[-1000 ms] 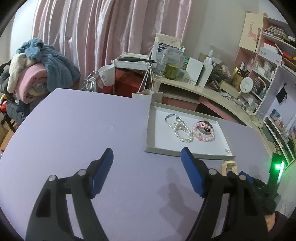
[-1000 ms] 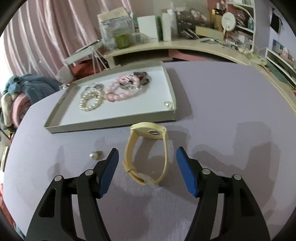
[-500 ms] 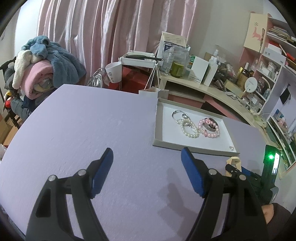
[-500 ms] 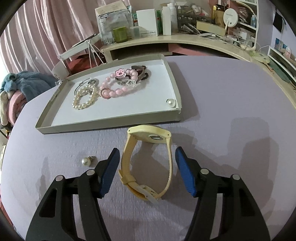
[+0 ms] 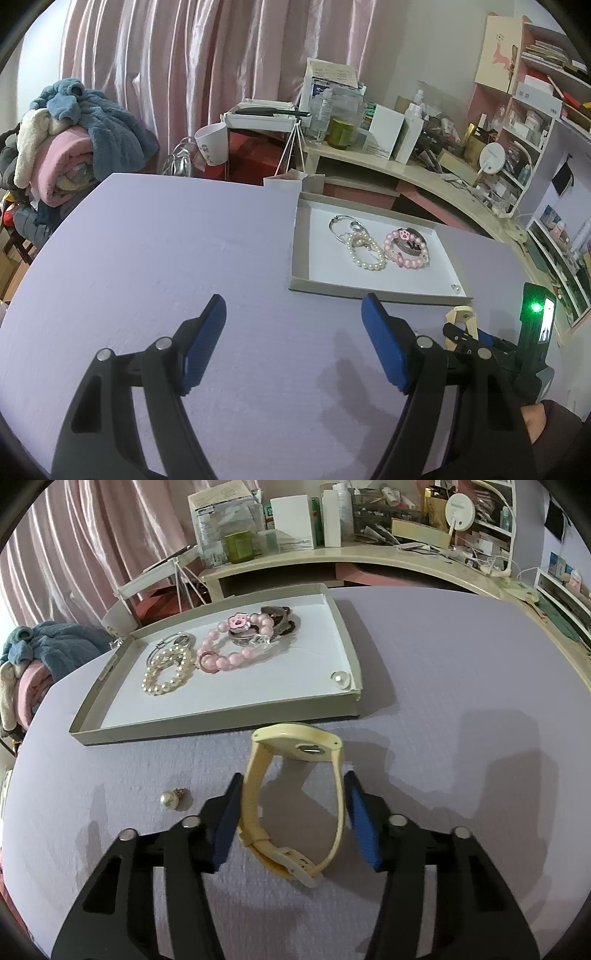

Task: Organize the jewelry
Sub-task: 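Move both tools back to the yellow watch and remaining pearl stud, then grasp the yellow watch band with the right tool while the left tool grasps the pearl stud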

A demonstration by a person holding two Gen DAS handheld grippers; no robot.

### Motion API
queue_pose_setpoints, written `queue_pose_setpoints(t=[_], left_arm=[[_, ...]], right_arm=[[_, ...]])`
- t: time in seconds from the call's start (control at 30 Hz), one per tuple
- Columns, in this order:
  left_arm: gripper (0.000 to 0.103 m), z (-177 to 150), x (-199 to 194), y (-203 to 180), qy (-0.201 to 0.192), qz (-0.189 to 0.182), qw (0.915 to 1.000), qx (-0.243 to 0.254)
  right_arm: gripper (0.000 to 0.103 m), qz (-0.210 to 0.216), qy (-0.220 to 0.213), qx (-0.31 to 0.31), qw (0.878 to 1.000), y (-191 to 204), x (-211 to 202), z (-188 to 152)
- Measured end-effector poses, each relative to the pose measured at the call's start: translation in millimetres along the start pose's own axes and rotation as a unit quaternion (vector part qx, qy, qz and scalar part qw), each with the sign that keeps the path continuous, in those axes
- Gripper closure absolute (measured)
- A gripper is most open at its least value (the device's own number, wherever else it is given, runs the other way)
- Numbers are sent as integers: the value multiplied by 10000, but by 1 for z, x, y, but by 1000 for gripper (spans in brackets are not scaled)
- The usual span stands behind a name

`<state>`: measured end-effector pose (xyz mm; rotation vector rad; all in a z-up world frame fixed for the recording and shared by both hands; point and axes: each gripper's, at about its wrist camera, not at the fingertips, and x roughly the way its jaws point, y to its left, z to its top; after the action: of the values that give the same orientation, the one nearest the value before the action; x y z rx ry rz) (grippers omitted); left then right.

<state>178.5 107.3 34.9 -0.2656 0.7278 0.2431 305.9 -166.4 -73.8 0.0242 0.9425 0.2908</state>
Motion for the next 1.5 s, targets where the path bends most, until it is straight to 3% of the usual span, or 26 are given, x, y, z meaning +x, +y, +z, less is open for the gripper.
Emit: queue_pose_setpoints(t=[0.03, 0.13, 0.43, 0.77, 0.9, 1.13, 1.2, 1.37, 1.5], left_arm=[[27, 0, 0, 0, 3, -6, 10000, 3], [27, 1, 1, -3, 18, -43, 10000, 40], [27, -8, 17, -25, 269, -306, 9989, 237], [27, -39, 68, -105, 755, -844, 9889, 961], [29, -50, 92, -131, 852, -825, 9856, 1202], [53, -61, 132, -155, 1082, -550, 9823, 1424], [58, -62, 133, -158, 982, -446, 9829, 1492], [90, -62, 135, -162, 869, -408, 9842, 1490], [90, -64, 133, -163, 804, -378, 9842, 1530]], right_arm=[[59, 14, -6, -8, 10000, 0, -1, 0], [62, 67, 9, -49, 10000, 3, -4, -2], [64, 202, -81, 217, 9995, -13, -25, -11], [64, 242, -263, 566, 9978, -40, -62, -24], [63, 268, -314, 730, 9965, -51, -74, -26], [63, 243, -359, 938, 9946, -65, -85, -27], [63, 224, -354, 987, 9942, -68, -84, -28], [63, 207, -307, 1068, 9936, -72, -83, -28], [63, 217, -299, 1028, 9940, -71, -84, -27]])
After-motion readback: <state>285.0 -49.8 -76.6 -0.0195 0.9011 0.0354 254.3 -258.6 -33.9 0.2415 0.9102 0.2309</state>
